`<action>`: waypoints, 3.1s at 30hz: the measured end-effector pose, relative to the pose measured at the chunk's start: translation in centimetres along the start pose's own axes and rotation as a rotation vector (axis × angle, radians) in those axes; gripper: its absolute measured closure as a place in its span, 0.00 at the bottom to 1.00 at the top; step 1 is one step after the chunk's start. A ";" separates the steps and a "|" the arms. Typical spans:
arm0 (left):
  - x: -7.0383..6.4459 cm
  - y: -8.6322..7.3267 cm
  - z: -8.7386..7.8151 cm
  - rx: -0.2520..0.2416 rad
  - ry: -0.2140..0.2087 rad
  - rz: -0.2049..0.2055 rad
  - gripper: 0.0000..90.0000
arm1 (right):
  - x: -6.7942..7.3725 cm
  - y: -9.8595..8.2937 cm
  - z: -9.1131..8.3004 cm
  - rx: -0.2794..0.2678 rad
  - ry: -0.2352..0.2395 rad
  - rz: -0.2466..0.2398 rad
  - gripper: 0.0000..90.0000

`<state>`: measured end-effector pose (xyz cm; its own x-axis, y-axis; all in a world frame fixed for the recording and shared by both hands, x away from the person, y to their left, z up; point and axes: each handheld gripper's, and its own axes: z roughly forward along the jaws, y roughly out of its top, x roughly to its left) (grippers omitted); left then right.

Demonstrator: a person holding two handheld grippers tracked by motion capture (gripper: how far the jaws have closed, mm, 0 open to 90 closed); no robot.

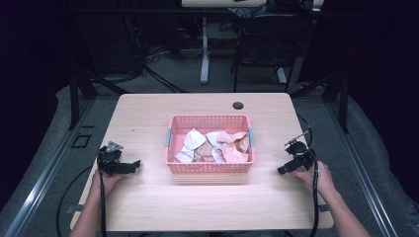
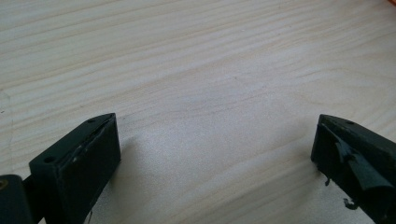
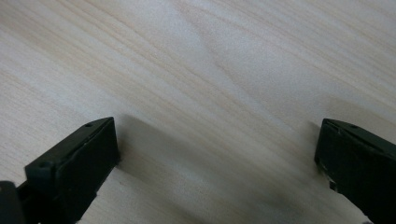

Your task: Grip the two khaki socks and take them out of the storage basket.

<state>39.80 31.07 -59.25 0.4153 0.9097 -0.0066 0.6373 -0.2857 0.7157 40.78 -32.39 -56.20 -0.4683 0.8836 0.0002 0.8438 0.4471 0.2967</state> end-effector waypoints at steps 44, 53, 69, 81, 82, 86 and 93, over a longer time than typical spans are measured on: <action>0.0 0.0 0.0 0.000 -0.002 0.000 0.02 | 5.1 3.8 -7.0 -0.082 0.107 -0.122 0.00; 0.0 0.0 0.0 0.000 -0.002 0.000 0.02 | 7.4 5.6 -9.5 -0.127 0.116 -0.186 0.00; 0.0 0.0 0.0 0.000 -0.003 -0.001 0.02 | 12.0 10.7 -9.0 -0.132 0.167 -0.253 0.03; 0.0 0.0 0.0 -0.001 -0.004 -0.001 0.02 | 14.4 13.0 -6.4 -0.078 0.192 -0.272 0.07; 0.0 0.0 0.0 -0.001 -0.004 -0.001 0.02 | 14.6 13.1 -6.1 -0.084 0.198 -0.262 0.07; 0.0 0.0 0.0 -0.001 -0.004 0.000 0.02 | 15.1 13.5 -5.0 -0.054 0.207 -0.263 0.14; 0.0 0.0 0.0 -0.001 -0.005 0.000 0.02 | 15.7 13.9 -2.6 0.028 0.198 -0.258 0.24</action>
<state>39.78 31.05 -59.25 0.4190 0.9080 -0.0099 0.6363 -0.2858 0.7166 44.43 -12.63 -49.64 -0.7071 0.6976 0.1154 0.6963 0.6587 0.2849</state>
